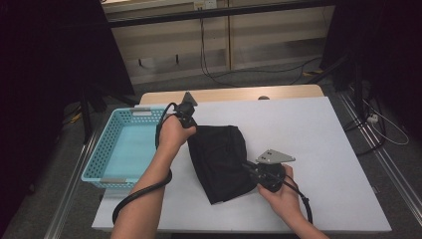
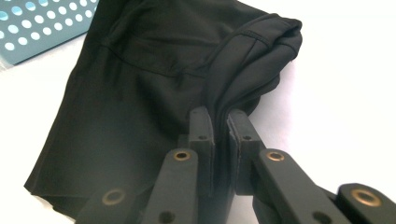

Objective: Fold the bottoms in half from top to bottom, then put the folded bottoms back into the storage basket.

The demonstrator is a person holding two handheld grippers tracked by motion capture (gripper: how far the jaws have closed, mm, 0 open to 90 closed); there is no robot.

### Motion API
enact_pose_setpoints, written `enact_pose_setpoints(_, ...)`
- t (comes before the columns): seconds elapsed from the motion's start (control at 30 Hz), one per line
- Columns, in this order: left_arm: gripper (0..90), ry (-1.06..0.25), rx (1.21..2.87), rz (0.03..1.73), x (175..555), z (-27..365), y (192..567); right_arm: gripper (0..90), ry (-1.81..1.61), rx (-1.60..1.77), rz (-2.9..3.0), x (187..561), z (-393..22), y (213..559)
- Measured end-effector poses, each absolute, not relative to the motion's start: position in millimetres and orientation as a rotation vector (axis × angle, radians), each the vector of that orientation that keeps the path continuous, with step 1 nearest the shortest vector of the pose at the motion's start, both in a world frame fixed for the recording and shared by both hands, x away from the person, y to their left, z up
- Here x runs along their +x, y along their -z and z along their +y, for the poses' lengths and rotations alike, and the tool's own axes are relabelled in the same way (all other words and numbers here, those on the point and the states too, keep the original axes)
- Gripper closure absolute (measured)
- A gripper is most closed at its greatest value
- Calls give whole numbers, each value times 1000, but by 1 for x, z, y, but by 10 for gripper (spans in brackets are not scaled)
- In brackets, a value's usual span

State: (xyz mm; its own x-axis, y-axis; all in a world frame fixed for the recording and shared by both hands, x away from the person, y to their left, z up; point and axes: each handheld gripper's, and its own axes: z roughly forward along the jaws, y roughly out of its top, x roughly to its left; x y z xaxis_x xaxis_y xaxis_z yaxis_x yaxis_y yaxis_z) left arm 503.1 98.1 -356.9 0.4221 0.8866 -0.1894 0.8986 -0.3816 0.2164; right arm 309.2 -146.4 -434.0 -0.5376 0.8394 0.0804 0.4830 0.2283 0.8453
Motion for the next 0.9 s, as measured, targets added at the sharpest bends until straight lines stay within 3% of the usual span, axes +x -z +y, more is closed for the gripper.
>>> enact_pose_setpoints(0.9, 817, 52, 2463, 1607, 515, 127, 286, 826, -1366, 1132, 2031, 310, -118, 408)
